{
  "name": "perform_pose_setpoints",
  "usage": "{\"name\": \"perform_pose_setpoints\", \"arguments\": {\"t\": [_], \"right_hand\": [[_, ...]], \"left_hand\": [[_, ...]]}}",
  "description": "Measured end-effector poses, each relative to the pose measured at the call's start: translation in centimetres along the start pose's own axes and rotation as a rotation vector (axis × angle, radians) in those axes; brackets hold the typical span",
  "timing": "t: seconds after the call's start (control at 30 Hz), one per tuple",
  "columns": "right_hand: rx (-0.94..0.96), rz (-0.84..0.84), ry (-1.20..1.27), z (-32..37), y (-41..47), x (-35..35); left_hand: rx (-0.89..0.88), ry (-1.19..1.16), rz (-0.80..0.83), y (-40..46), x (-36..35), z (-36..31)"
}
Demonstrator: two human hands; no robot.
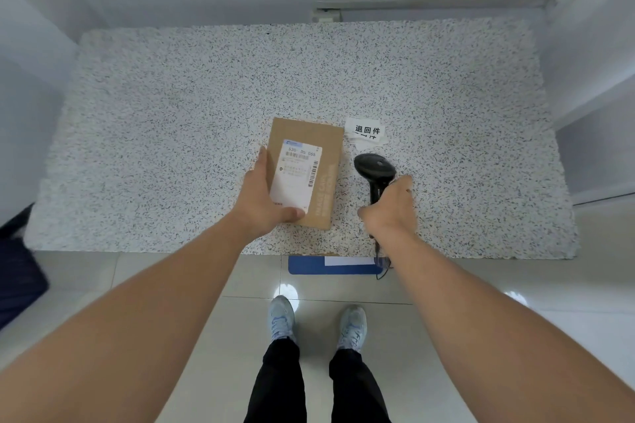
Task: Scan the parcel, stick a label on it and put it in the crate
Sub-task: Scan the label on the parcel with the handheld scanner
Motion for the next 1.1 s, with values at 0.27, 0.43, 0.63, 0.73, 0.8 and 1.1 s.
{"name": "perform_pose_setpoints", "arguments": {"t": [0.27,0.43,0.63,0.73,0.8,1.1], "right_hand": [[0.028,0.084,0.201,-0.6,-0.2,1.2],[0.056,0.041,0.384,-1.1,-0.5,2.0],[0.139,0.009,0.588,-1.0,-1.8,3.4],[0.212,0.068,0.626,-0.7,-2.5,4.0],[0.252,0.117,0.646,-0.5,-2.7,4.2],[0.293,0.213,0.723,0.2,-4.9,4.5]], "left_hand": [[0.002,0.154,-0.123,-0.3,-2.5,-1.7],[-0.038,0.111,-0.081,-0.4,-3.2,-2.6],[-0.047,0.043,0.04,-0.8,-3.1,-3.5],[-0.078,0.103,0.046,-1.3,-3.6,-3.8],[-0.119,0.139,0.033,-1.4,-4.0,-3.9],[-0.218,0.056,-0.096,-1.3,-4.7,-3.4]]}}
Point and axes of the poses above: each hand's wrist, its own y-axis towards the middle knuckle, its own x-axis out of the back of the hand, z = x × y, the point moved 1 cm from there along y, towards the middle knuckle, and after that the axes turned 11 degrees about z, right-handed, at the moved point
